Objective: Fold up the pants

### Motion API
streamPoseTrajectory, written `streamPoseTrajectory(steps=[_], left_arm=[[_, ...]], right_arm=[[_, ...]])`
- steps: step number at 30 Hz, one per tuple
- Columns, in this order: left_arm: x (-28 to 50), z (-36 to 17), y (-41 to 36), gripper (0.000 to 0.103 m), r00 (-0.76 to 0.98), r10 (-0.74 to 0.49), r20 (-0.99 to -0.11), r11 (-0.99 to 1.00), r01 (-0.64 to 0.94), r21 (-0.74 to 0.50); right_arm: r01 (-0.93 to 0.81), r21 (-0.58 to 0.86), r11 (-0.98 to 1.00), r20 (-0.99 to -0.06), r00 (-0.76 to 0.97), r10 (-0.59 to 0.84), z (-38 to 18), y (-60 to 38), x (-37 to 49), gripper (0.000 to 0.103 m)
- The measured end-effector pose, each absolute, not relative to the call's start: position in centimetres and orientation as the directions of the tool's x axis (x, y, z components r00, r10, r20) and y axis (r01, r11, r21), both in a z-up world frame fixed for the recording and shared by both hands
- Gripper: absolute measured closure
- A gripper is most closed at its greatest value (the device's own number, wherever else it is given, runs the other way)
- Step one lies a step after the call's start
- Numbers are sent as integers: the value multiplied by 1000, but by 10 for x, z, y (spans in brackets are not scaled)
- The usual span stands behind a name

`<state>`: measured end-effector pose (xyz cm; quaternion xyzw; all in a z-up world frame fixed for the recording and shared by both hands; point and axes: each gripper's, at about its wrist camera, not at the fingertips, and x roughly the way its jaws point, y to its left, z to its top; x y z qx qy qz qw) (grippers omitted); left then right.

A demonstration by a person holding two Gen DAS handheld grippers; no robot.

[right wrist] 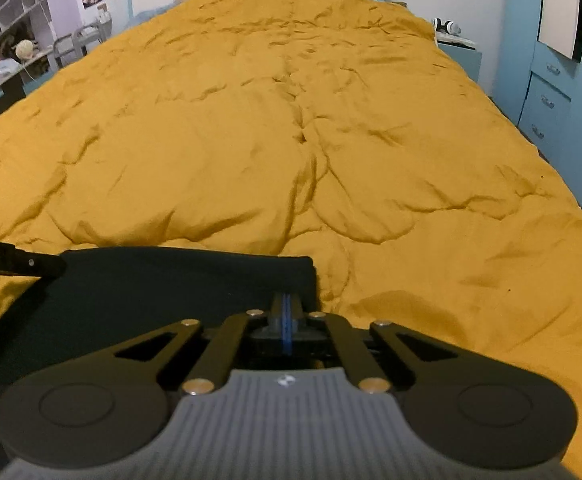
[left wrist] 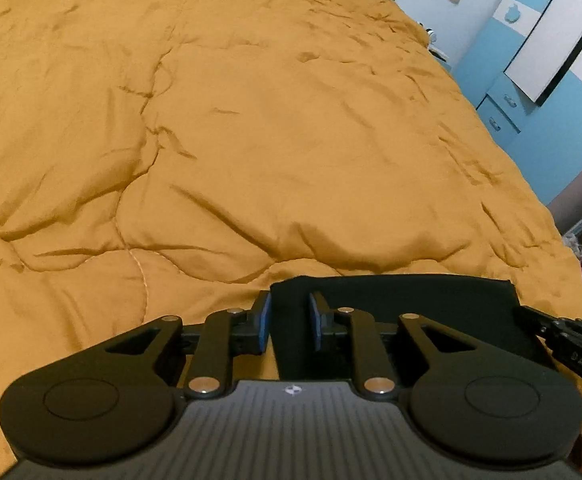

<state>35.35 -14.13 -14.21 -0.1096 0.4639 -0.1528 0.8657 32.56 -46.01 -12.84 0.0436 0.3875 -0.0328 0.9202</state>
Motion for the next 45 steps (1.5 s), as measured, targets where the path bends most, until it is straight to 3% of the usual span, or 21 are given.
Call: streamPoseTrajectory(steps=[6,12,15,26,33,36,39,41,45], left_arm=[[337,-116,-137,79,569,-312,-761,949,147,-279],[283,-79,-131,79,567,-384,-729,923,252,-291],[250,-72,-135,79,543,-431,-720,900,319,-299],[186,-101,-144,79,462,-410,-786,887,401,-227],[180,-104,-129,79,370,-462,-806,870,368,-329],[181,-95,-119,79,383,-489,-784,861,356,-363],[194,-85,-107,68,446,-502,-741,863,320,-392],[207,-85,-99,52,466,-520,-716,854,280,-438],[242,-97,-92,48,455,-555,-697,829,229,-510]], right_arm=[[152,47,987,-692,717,-78,-110,-465,306,103],[99,100,990,-649,761,-10,-76,-449,249,100],[62,113,992,-635,772,24,-68,-434,218,81],[60,55,997,-683,731,-7,-104,-402,161,74],[60,75,995,-690,724,8,-99,-406,156,73],[64,135,989,-670,741,44,-90,-415,152,67],[91,225,970,-652,754,81,-84,-433,154,58],[123,286,950,-648,755,97,-83,-447,158,55],[181,373,910,-651,750,118,-90,-471,172,53]])
